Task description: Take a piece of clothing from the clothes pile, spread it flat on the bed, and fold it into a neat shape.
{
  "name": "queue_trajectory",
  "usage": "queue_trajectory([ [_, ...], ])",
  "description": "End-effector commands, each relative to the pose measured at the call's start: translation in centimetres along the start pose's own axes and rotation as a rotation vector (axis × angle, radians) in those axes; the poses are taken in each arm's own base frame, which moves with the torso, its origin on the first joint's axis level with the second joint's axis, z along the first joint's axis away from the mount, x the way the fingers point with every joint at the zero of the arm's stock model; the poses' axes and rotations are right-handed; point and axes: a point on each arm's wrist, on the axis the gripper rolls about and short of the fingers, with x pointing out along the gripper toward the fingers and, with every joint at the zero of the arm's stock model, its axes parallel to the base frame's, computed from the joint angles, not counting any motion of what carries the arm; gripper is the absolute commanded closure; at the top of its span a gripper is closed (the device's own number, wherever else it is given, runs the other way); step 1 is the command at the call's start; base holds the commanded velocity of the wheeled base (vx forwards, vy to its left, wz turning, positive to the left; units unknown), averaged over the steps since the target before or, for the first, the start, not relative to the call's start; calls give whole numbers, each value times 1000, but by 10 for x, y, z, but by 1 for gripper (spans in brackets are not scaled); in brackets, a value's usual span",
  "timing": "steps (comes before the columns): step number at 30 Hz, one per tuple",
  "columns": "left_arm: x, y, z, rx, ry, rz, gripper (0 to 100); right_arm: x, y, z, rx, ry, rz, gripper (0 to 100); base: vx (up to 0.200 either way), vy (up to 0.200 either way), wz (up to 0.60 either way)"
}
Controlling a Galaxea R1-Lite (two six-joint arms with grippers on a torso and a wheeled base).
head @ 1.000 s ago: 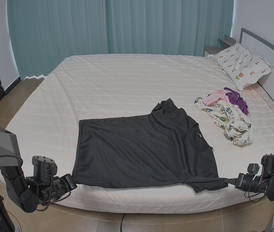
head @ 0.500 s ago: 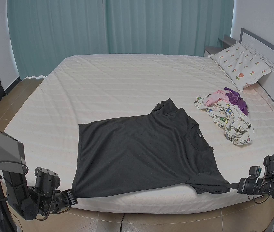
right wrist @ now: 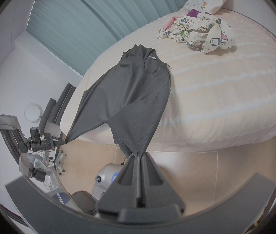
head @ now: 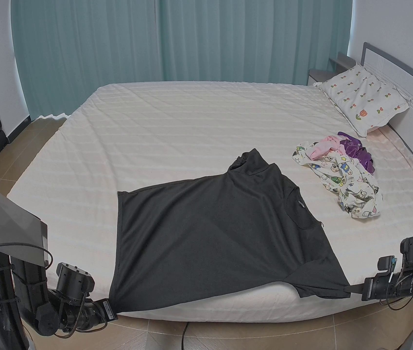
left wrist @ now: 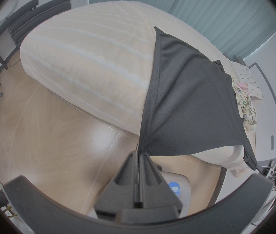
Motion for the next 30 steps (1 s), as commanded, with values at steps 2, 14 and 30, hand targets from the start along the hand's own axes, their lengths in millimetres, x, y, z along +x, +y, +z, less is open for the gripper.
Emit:
queue_trajectory([
  [2, -1, 5, -6, -6, 48, 11, 100, -6, 0, -7, 2, 31, -15, 100, 0, 0, 0],
  [14, -8, 7, -18, 31, 145, 71, 100, -17, -1, -13, -11, 61, -41, 100, 0, 0, 0],
  [30, -23, -9, 9, -80, -61, -80, 100, -14, 8, 32, -57, -100, 1, 100, 0, 0, 0],
])
